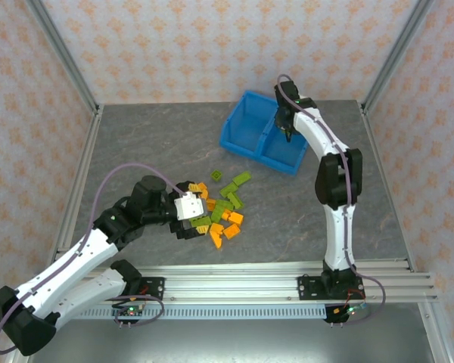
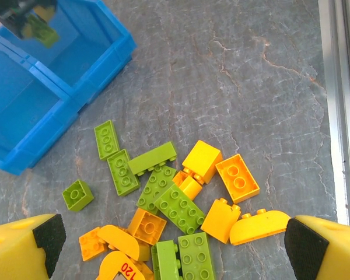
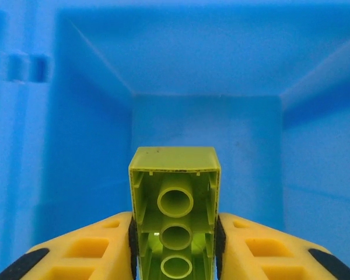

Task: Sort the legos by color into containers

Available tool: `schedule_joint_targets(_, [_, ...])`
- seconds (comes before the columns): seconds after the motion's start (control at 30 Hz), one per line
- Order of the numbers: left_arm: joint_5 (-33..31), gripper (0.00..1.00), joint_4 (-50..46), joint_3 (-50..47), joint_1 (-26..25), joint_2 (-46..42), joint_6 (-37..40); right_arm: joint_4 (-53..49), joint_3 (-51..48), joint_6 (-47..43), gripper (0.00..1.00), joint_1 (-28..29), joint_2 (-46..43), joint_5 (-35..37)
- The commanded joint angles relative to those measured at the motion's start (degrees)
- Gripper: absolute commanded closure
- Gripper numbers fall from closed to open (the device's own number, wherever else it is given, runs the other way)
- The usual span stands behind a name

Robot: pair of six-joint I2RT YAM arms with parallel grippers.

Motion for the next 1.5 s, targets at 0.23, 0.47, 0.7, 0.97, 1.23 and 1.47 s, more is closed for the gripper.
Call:
schedule_joint_targets(0.23, [-1.03,0.0,2.13,-0.49,-0.24,-0.45,-1.13,-4.02,0.23,0.68,0.41,-0.15,-5.87,0.03])
schedule_joint_targets(0.47, [-1.33,0.0,1.73,-0.06,-0.28,-0.36,-1.28,4.95,-23.24,8.11,0.43,2.24,-28.34,-6.13])
schedule_joint_targets(0.7, [-0.28,0.0,0.01,0.85,-0.26,0.15,0.36,6.21,-40.95,31.37,0.38,15.2,-38.57,-2.87])
schedule_joint_targets(0.97, [3.48,0.0,-3.71,1.92,-0.24,0.9,2.81,-5.66,-24.97,32.12,0.26,20.35,-16.33,-10.16])
schedule_joint_targets(1.23, [0.75,0.0,-2.74,0.73,-0.28,-1.11,2.82,-6.08,-18.67,31.4,0.22,21.55,-7.86,-9.04])
schedule_joint_targets(1.47, [2.4,0.0,-3.2,1.19,-0.24,-0.2,3.21,-5.99,-19.2,31.57,0.32,21.83,-4.15,-7.14])
